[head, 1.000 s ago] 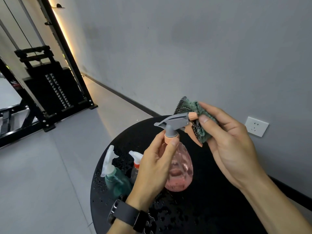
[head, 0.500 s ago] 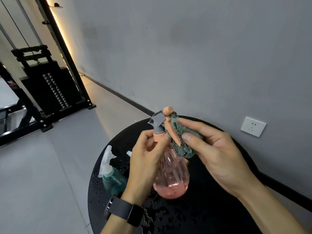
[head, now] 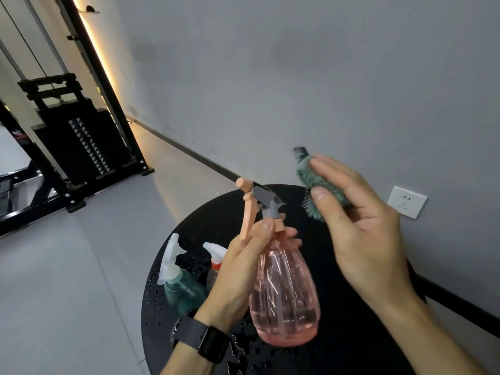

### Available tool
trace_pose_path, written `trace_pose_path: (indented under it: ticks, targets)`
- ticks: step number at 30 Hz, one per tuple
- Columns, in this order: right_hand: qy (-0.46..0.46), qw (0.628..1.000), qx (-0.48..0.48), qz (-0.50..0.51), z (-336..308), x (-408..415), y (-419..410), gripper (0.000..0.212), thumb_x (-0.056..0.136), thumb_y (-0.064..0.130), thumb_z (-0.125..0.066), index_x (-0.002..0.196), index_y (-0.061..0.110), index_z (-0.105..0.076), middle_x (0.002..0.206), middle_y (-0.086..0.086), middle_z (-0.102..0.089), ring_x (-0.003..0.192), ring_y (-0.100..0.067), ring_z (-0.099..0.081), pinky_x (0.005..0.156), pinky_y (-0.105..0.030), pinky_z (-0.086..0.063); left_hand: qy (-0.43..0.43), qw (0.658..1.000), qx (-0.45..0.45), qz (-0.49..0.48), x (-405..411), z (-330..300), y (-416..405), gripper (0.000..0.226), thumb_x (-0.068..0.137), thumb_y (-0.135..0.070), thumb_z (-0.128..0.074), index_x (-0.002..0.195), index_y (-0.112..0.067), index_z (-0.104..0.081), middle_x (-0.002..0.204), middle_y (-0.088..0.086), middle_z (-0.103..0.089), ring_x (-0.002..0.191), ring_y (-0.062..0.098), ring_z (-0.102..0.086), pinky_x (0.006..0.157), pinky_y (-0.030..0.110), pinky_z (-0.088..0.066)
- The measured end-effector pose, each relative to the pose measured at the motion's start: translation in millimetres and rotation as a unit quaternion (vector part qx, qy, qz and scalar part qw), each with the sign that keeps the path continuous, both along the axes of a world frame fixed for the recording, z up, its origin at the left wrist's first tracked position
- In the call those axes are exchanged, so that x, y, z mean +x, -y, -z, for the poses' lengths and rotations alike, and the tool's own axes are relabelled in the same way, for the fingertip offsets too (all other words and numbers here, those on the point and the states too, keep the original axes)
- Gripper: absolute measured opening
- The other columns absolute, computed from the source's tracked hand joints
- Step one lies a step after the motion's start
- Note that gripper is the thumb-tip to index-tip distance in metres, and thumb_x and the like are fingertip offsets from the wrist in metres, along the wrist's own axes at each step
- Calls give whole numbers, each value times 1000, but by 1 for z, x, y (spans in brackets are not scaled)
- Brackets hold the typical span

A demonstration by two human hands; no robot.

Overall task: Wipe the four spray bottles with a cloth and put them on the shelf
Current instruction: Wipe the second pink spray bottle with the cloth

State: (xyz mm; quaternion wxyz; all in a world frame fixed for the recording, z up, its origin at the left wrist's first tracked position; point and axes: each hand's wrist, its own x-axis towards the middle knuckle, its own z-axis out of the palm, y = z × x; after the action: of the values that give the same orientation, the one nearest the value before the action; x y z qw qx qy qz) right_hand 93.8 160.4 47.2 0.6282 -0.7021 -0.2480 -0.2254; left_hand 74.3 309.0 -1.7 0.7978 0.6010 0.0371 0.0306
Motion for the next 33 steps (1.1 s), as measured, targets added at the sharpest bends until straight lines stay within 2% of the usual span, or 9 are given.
trace_pose_path:
  ticks: [4, 7, 8, 10, 15, 19, 26, 29, 33]
  targets:
    - [127, 983, -129, -3, 11, -4, -19, 37, 92, -2, -57, 128, 5, -60, 140, -1, -53, 137, -9, -41, 111, -19, -33, 10, 998, -13, 63, -5, 1, 6, 39, 100, -30, -52, 123, 0, -63, 116, 20, -70, 111, 35, -65, 101, 51, -47]
    - [117, 975, -185, -49, 20, 0, -22, 38, 94, -3, -55, 130, 7, -59, 143, 0, -51, 141, -9, -34, 114, -25, -32, 30, 997, -35, 67, -6, 1, 7, 31, 99, -23, -54, 113, 3, -63, 96, 13, -72, 94, 26, -70, 81, 34, -56]
    - [111, 973, -193, -55, 22, 1, -21, 37, 94, -2, -54, 130, 8, -60, 143, 1, -51, 141, -8, -34, 114, -26, -32, 30, 995, -63, 67, -6, 1, 6, 29, 94, -24, -58, 106, 1, -65, 90, 14, -70, 86, 24, -68, 74, 32, -56]
    - [101, 971, -207, -61, 25, 5, -17, 37, 94, 1, -53, 129, 9, -61, 142, 3, -52, 140, -6, -35, 113, -26, -33, 32, 990, -120, 69, -7, -1, 3, 30, 88, -25, -62, 105, -2, -68, 89, 16, -68, 81, 25, -67, 73, 33, -57]
    - [83, 968, -223, -80, 29, 9, -9, 37, 93, -3, -56, 126, 11, -63, 139, 6, -55, 137, -3, -38, 112, -23, -34, 22, 984, -163, 61, -9, -3, -2, 26, 88, -17, -55, 80, -12, -80, 77, 10, -72, 66, 19, -70, 62, 29, -59]
    - [80, 966, -232, -85, 29, 13, -3, 38, 92, -5, -58, 124, 13, -65, 136, 8, -56, 135, -1, -40, 111, -20, -34, 24, 980, -191, 55, -11, -9, -1, 36, 90, -19, -45, 88, -9, -80, 83, 13, -73, 70, 21, -71, 64, 30, -60]
    - [53, 966, -249, -53, 37, 23, 14, 39, 91, -4, -58, 122, 18, -67, 134, 13, -57, 133, 2, -42, 110, -25, -37, -1, 969, -241, 56, -10, -18, -1, 26, 86, -21, -59, 92, 1, -73, 78, 19, -61, 69, 35, -65, 59, 41, -59]
    - [57, 976, -210, -21, 33, 20, 11, 38, 91, -4, -58, 123, 14, -66, 135, 10, -57, 132, 1, -44, 110, -21, -36, 0, 964, -259, 55, -8, -18, -2, 33, 80, -24, -60, 95, 1, -75, 79, 19, -60, 70, 34, -65, 61, 43, -59]
    - [91, 982, -166, -29, 24, 9, -4, 37, 91, -1, -57, 126, 10, -62, 137, 7, -55, 134, -3, -43, 110, -18, -34, -6, 971, -235, 39, -9, -16, 0, 29, 88, -22, -54, 91, -3, -75, 79, 17, -65, 67, 29, -67, 60, 37, -60]
